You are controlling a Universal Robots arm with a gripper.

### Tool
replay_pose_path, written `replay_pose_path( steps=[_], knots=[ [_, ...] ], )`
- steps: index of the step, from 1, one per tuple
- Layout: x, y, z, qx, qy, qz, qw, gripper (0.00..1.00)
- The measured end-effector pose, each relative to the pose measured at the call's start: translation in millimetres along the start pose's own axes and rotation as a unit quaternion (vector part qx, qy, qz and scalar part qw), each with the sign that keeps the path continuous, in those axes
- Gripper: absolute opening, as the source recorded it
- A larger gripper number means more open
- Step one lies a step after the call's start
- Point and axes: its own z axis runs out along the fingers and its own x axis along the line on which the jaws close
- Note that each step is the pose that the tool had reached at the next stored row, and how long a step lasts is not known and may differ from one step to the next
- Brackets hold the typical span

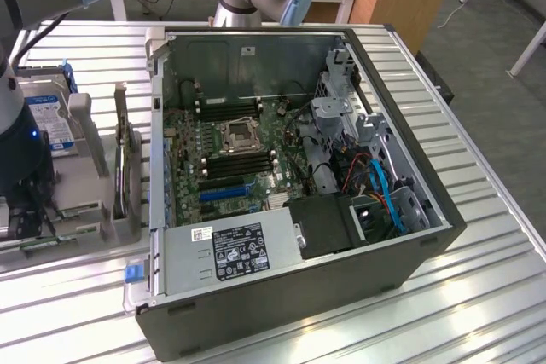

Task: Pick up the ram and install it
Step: 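Pick up the ram and move it above insertion slot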

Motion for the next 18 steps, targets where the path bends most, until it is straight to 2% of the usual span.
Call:
replay_pose_path(
  steps=[11,18],
  knots=[
    [-0.2,-3.2,0.3,0.0000,0.0000,0.000,1.0000,0.29],
    [0.0,-3.5,7.9,0.0000,0.0000,0.000,1.0000,0.29]
  ],
)
